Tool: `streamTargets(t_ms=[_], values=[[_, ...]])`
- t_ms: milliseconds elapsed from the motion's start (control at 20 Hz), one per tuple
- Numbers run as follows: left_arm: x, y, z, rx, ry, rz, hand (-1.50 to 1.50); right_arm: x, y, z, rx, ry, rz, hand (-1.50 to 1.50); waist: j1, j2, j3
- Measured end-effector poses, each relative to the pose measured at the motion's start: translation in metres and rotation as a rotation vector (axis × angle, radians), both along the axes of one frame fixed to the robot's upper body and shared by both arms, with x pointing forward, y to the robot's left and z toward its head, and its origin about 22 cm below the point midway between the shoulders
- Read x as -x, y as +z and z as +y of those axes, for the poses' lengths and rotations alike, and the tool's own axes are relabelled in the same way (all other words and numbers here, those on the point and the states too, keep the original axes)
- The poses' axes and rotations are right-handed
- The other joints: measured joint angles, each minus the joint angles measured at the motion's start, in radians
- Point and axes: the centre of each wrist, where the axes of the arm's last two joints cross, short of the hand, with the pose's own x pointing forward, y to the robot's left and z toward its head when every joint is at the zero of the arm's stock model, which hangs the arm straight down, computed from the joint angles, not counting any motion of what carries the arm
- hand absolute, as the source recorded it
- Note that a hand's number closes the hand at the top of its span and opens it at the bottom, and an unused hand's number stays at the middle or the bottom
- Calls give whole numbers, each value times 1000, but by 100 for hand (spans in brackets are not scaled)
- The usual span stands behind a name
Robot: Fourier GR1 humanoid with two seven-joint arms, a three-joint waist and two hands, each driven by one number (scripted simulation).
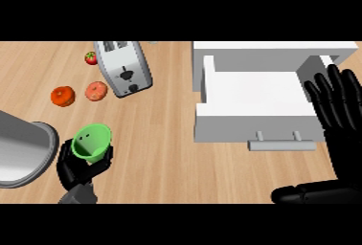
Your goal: Pick up the cup, place it into the drawer and close the drawer
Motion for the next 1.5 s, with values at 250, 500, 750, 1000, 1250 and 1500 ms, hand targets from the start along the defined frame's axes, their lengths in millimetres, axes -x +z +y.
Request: streamTargets(t_ms=[250, 500, 750, 1000, 1250, 1500], values=[[-15, 13, 4, -48, -257, -23, 150, -2, 2, -2, 5, 9, 1, -150, -3, 0, 0], [-29, 27, -1, -63, -421, -87, 150, -1, 2, -4, 6, 3, 6, -150, 0, -2, 0], [-48, 58, -17, -83, -563, -180, 150, -2, 2, -7, 7, -9, 15, -150, 9, -5, 1], [-58, 101, -34, -109, -669, -225, 150, -3, 0, -6, 2, -11, 24, -150, 12, -5, 2], [-70, 157, -61, -102, -732, -258, 150, 2, -5, -8, 0, -14, 27, -150, 9, -5, 2], [-85, 205, -92, -106, -745, -280, 150, -5, -7, -7, 6, -21, 20, -150, 5, -3, 1]])
